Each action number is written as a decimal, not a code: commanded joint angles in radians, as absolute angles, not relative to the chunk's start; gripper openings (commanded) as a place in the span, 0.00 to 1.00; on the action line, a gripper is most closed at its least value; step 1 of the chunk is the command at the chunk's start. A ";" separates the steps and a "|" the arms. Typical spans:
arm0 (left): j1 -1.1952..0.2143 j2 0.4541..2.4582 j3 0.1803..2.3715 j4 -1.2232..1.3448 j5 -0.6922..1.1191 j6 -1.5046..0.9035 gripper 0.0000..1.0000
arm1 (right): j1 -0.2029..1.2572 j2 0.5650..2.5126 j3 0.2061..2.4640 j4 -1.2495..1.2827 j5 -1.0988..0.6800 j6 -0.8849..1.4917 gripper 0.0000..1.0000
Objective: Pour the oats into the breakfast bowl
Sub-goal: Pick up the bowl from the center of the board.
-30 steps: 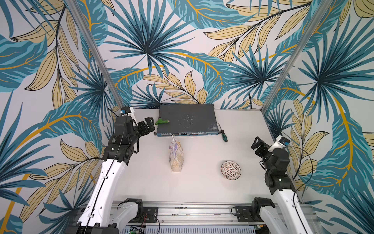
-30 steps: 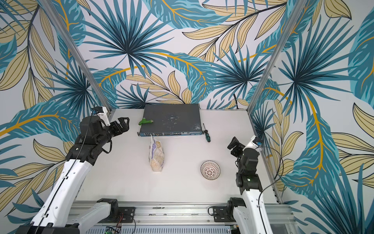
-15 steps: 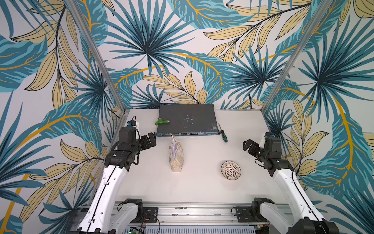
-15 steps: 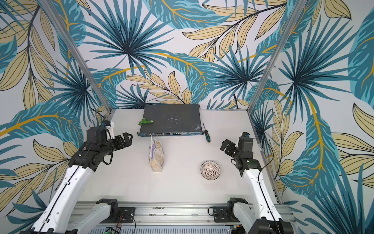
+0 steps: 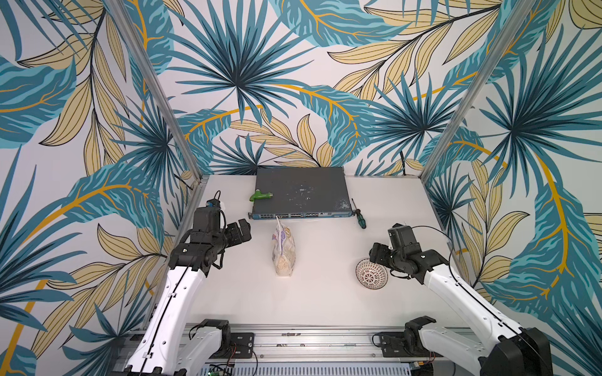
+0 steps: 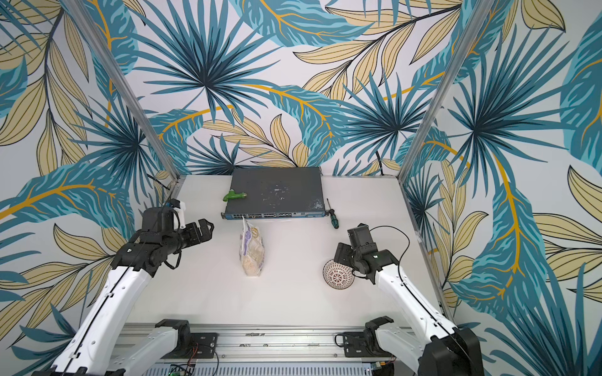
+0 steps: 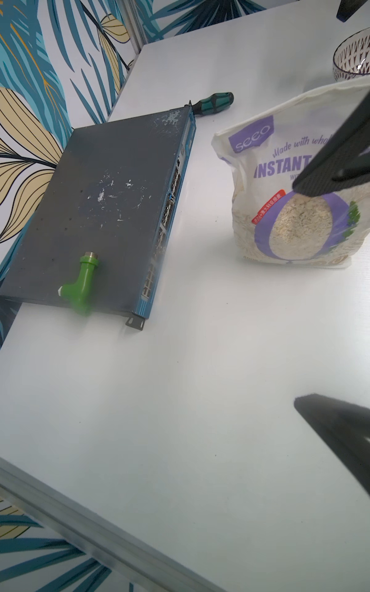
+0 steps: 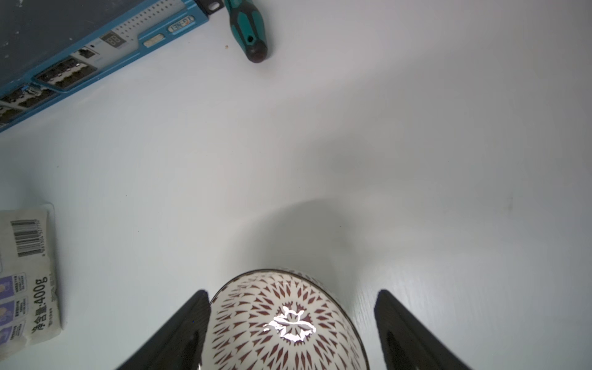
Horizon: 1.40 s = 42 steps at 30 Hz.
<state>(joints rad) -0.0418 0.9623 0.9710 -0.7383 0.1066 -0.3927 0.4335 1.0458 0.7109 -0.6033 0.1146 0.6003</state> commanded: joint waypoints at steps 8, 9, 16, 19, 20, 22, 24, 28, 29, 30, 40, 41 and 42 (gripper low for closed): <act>-0.036 0.926 0.964 -0.759 0.113 -0.383 1.00 | 0.468 1.002 0.640 -0.683 0.224 0.797 0.68; -0.035 0.924 0.962 -0.757 0.115 -0.386 1.00 | 0.470 1.004 0.638 -0.679 0.228 0.804 0.68; -0.037 0.921 0.955 -0.751 0.120 -0.394 1.00 | 0.475 1.051 0.544 -0.613 0.224 0.839 0.59; -0.035 0.921 0.953 -0.744 0.132 -0.396 1.00 | 0.475 1.043 0.515 -0.587 0.222 0.849 0.50; -0.036 0.923 0.952 -0.743 0.134 -0.396 1.00 | 0.477 1.037 0.508 -0.582 0.221 0.852 0.45; -0.035 0.922 0.951 -0.742 0.133 -0.397 1.00 | 0.476 1.032 0.501 -0.573 0.216 0.854 0.37; -0.035 0.923 0.950 -0.742 0.133 -0.397 1.00 | 0.477 1.027 0.493 -0.559 0.207 0.856 0.30; -0.035 0.924 0.950 -0.741 0.133 -0.399 1.00 | 0.482 1.032 0.486 -0.546 0.199 0.859 0.16; -0.036 0.924 0.950 -0.741 0.133 -0.399 1.00 | 0.484 1.033 0.488 -0.544 0.196 0.859 0.12; -0.035 0.925 0.949 -0.740 0.133 -0.399 1.00 | 0.487 1.034 0.492 -0.543 0.191 0.860 0.08; -0.035 0.930 0.949 -0.735 0.134 -0.400 1.00 | 0.665 1.125 0.670 -0.482 0.151 0.874 0.00; -0.035 0.930 0.948 -0.735 0.135 -0.399 1.00 | 0.691 1.153 0.697 -0.471 0.153 0.873 0.00; -0.035 0.930 0.948 -0.735 0.134 -0.399 1.00 | 0.716 1.183 0.721 -0.454 0.151 0.867 0.00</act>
<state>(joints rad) -0.0418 0.9352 0.9634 -0.7464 0.1280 -0.3939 0.6628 1.1378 0.6552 -0.5369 0.1650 0.8612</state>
